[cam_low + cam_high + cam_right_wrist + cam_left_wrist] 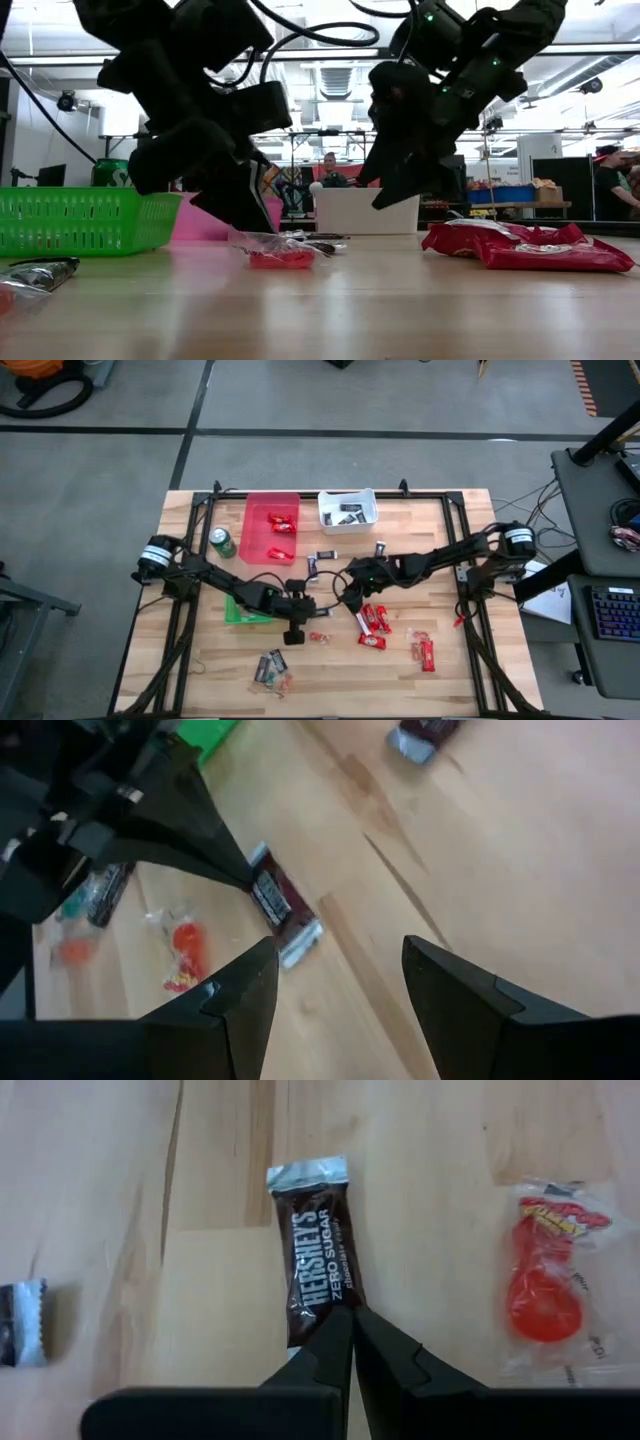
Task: Organize candy in baskets
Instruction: Put the brown chocolate into the white bin
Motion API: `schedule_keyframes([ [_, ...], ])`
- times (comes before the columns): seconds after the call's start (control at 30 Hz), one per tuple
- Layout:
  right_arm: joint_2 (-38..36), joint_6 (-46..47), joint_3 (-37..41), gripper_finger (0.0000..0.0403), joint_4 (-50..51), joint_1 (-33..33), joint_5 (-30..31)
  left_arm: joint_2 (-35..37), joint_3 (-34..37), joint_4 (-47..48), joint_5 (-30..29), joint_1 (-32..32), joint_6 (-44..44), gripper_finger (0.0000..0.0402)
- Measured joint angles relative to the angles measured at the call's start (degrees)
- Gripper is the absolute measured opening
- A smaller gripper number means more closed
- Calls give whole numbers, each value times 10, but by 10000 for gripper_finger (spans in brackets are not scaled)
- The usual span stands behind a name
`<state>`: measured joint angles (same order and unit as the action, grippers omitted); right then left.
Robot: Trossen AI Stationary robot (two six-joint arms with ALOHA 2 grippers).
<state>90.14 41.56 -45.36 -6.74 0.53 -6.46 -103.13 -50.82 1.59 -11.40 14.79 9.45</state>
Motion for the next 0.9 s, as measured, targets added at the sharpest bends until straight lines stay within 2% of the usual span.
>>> schedule_keyframes([
  [0.13,30,34,-15,206,4,9,-2,-2,19,-27,0,0,23,0],
  [0.4,80,36,-61,206,4,13,-32,-4,58,-110,-1,0,41,0],
  [0.5,95,36,-80,206,5,15,-58,-7,66,-123,0,0,53,0],
  [0.9,161,46,-127,206,4,17,-60,-8,70,-129,1,0,62,0],
])
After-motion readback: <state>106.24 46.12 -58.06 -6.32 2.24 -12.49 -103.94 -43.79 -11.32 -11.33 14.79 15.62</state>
